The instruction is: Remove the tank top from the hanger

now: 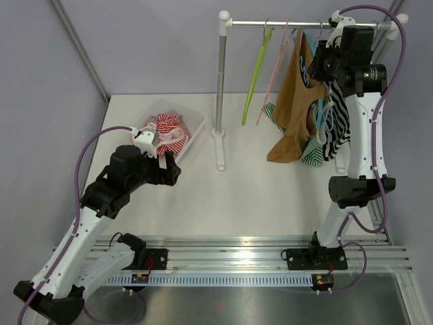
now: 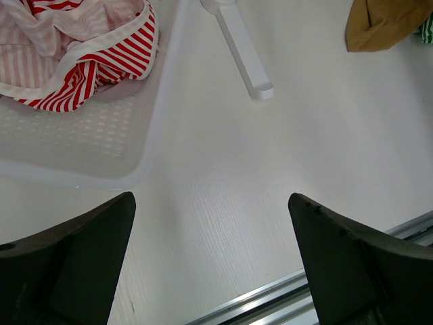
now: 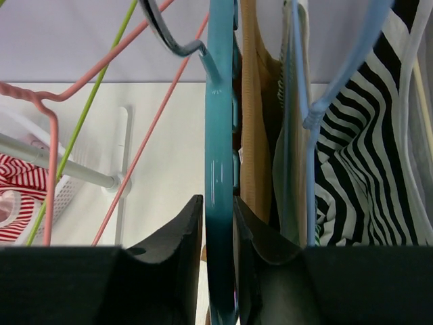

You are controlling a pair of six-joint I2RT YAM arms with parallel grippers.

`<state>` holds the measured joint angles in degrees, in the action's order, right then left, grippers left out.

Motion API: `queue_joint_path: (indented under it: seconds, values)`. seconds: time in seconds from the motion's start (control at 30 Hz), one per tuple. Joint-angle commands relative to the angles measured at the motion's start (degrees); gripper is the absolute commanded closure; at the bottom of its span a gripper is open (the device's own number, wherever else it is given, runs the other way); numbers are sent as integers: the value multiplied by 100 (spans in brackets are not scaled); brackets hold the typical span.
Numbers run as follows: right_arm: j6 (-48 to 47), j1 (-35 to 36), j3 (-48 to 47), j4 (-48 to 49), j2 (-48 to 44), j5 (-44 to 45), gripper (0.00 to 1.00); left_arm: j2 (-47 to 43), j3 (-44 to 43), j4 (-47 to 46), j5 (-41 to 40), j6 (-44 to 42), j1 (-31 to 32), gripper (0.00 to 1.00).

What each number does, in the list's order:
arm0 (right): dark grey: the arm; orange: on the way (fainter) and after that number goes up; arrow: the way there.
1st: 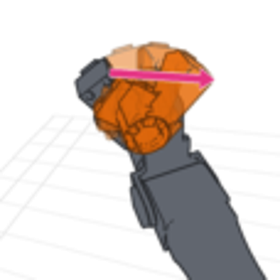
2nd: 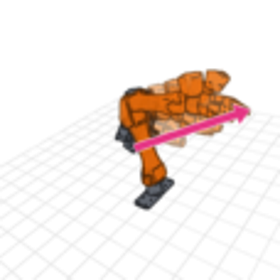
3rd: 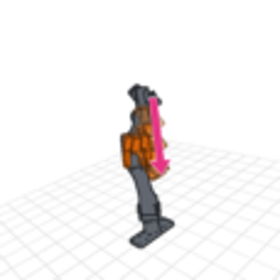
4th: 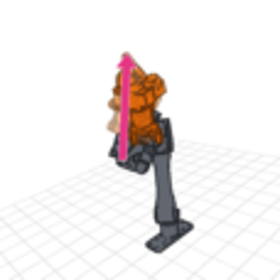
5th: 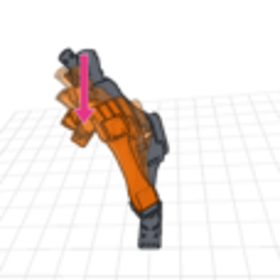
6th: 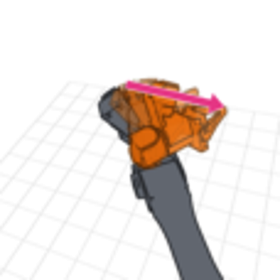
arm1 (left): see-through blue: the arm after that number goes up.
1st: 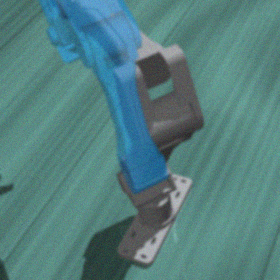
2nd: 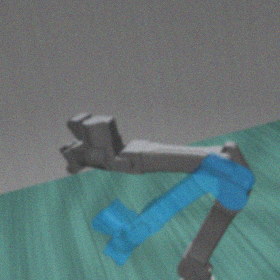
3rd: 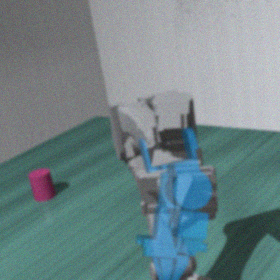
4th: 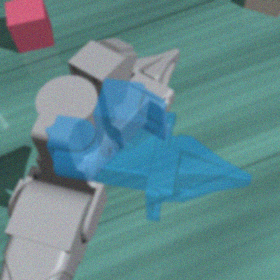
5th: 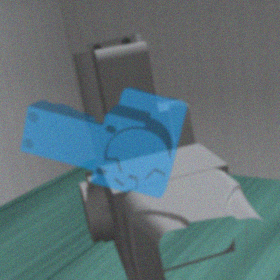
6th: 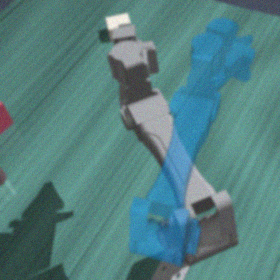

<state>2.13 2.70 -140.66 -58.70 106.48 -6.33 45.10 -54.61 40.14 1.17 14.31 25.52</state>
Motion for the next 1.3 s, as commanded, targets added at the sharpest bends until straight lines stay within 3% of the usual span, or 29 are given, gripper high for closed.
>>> queue_joint_path:
  seconds: [0.0,0.27,0.37,0.83,1.27]
  values:
    - [-151,195,-163,-19,-83,412,71,-19,47,-279,138,-121,23,1]
    - [-406,573,-523,-274,163,1308,86,-28,56,-270,147,-112,23,1]
    - [-415,635,-611,-265,154,1529,100,-28,64,-270,155,-112,23,1]
    - [235,635,-603,447,-522,765,100,-80,73,-287,182,-121,23,1]
    - [279,635,-489,543,-856,685,100,-116,73,-296,182,-77,23,1]
